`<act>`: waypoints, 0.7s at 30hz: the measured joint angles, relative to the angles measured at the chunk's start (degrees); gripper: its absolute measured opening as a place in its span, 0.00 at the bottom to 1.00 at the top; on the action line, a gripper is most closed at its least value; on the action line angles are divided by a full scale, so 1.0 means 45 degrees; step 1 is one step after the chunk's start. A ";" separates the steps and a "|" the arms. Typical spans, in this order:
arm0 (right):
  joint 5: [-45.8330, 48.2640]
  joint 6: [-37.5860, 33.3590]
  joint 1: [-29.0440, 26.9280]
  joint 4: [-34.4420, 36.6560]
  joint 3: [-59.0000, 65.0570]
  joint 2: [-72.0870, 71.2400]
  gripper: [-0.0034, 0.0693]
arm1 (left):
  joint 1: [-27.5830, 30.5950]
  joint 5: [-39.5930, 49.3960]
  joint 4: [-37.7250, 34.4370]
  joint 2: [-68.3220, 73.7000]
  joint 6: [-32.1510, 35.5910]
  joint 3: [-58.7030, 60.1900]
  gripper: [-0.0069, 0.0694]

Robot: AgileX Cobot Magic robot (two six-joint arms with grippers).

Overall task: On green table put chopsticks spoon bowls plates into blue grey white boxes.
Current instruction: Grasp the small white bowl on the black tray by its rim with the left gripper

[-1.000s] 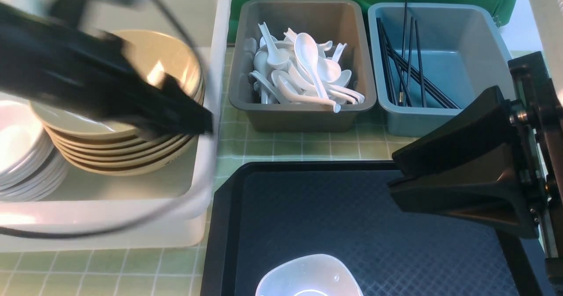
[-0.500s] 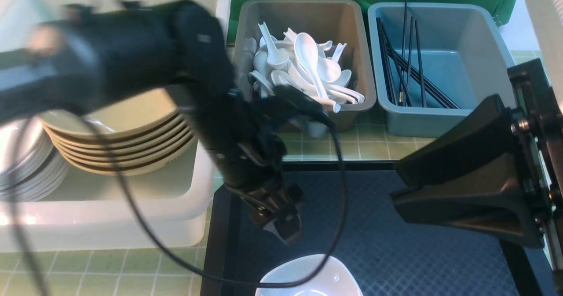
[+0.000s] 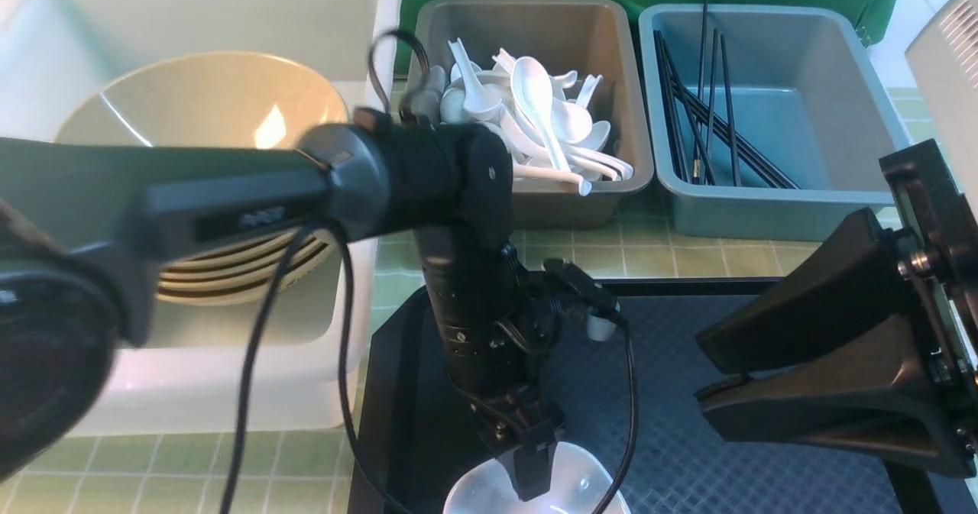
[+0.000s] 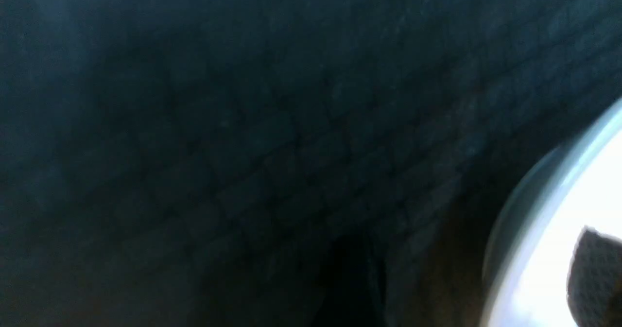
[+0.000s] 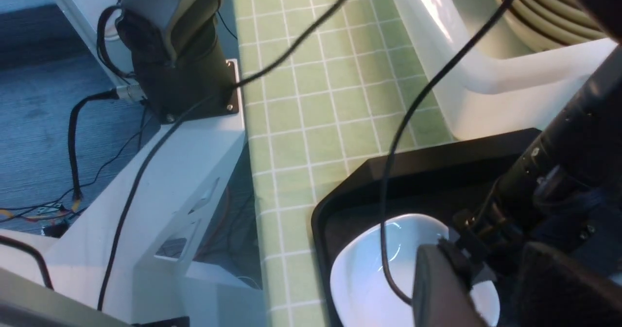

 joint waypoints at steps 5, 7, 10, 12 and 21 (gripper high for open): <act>-0.0024 -0.0024 0.0000 0.0000 0.0000 0.0000 0.37 | 0.0000 0.0011 -0.0504 0.0193 0.0317 -0.0044 0.56; -0.0060 -0.0024 0.0000 0.0000 0.0000 0.0000 0.37 | 0.0000 -0.0047 -0.0623 0.0280 0.0333 -0.0044 0.39; -0.0228 -0.0024 0.0000 0.0000 0.0000 0.0000 0.37 | 0.0000 0.0019 -0.0723 0.0326 0.0349 -0.0044 0.18; -0.0290 -0.0027 0.0000 -0.0012 0.0000 0.0000 0.37 | 0.0000 0.0130 -0.0887 0.0326 0.0385 -0.0044 0.13; -0.0367 -0.0039 0.0000 -0.0036 0.0000 0.0000 0.37 | 0.0478 0.0088 -0.0220 -0.0850 0.0218 -0.0417 0.11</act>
